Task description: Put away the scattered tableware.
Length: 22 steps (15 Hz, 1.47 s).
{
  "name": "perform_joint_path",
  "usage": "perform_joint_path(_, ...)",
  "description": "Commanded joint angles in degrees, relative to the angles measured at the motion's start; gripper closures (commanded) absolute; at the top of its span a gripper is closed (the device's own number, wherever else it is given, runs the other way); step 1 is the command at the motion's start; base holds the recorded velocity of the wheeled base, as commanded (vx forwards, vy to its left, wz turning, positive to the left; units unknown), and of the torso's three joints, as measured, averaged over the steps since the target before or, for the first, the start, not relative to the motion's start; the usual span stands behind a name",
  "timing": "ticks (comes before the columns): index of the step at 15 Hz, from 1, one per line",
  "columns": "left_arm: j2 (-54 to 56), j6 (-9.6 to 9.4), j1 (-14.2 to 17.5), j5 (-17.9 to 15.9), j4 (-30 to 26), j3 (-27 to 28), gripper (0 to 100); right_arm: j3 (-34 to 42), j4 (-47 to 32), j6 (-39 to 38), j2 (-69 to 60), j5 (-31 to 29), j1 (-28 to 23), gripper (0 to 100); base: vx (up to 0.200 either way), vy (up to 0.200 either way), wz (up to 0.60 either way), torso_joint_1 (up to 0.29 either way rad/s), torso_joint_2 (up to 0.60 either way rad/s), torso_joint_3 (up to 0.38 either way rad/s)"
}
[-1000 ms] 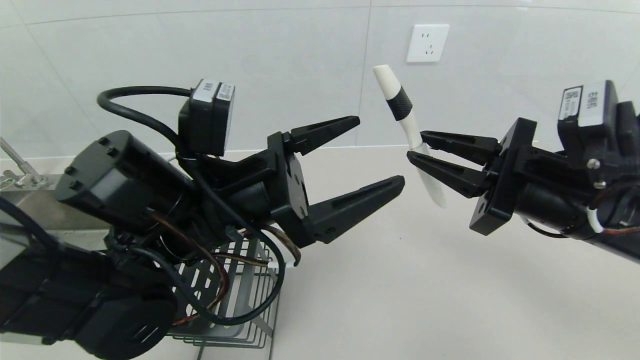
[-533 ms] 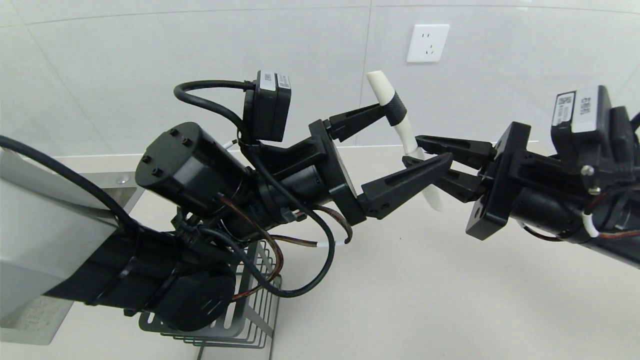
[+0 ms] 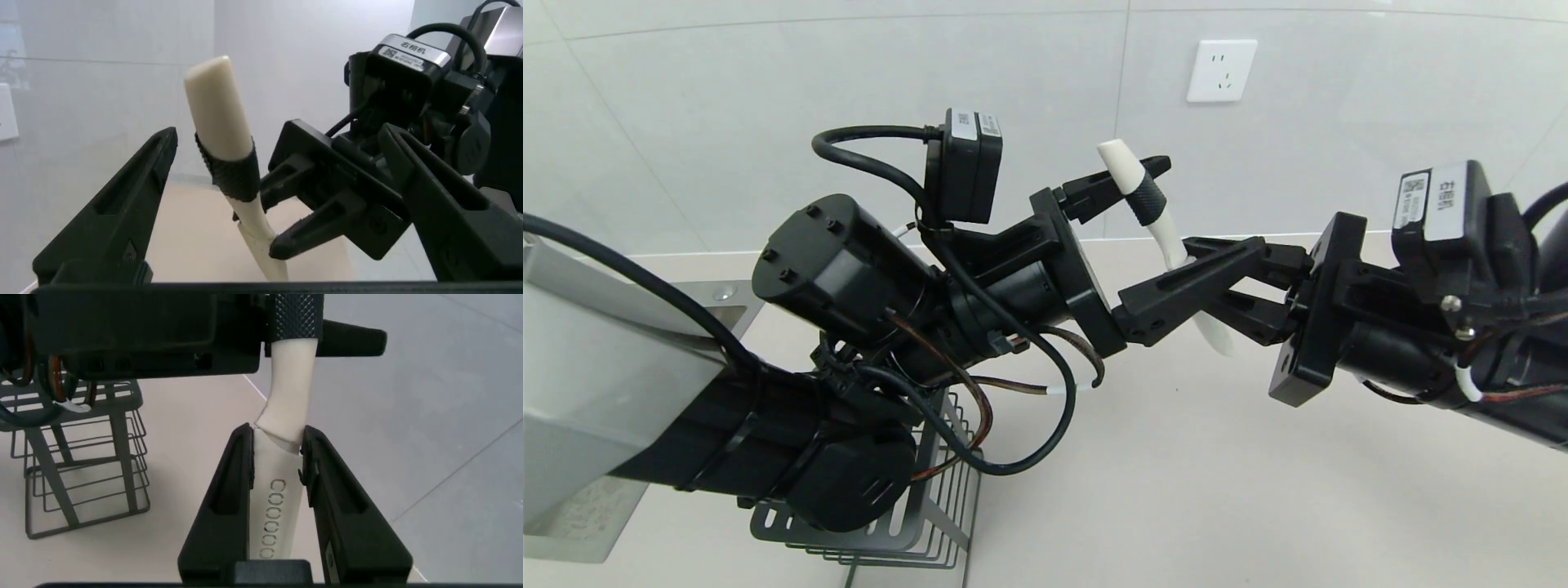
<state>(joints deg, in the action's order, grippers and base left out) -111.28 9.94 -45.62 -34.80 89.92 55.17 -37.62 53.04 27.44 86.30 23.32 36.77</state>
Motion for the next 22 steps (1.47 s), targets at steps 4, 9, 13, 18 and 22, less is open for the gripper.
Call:
perform_joint_path(4, 0.6, -0.09, 0.2, 0.8, 0.1, -0.4, 100, -0.8, 0.1, 0.0, 0.2, -0.3, 0.1, 100, 0.000, 0.000, 0.00, 0.000, 0.00, 0.000)
perform_joint_path(9, 1.0, -0.27, 0.2, 1.3, 0.1, -0.5, 100, -1.5, 0.1, 0.0, 0.2, -0.5, 0.1, 0, 0.000, 0.000, 0.00, 0.000, 0.00, 0.000)
perform_joint_path(13, 1.3, -0.18, 0.4, 4.2, 0.1, -0.5, 100, -0.1, 0.3, 0.1, 0.3, -2.7, 2.6, 0, 0.000, 0.000, 0.00, 0.000, 0.00, 0.000)
perform_joint_path(18, 11.9, -0.18, 3.3, 7.2, 0.1, -6.5, 100, 4.5, 0.4, -0.5, -3.1, -3.8, 1.8, 0, 0.000, 0.000, 0.00, 0.000, 0.00, 0.000)
perform_joint_path(22, 21.1, -0.53, 4.0, 7.2, -1.1, -19.6, 100, 16.6, -0.2, -2.8, -16.2, -5.4, -0.1, 100, 0.000, 0.000, 0.00, 0.000, 0.00, 0.000)
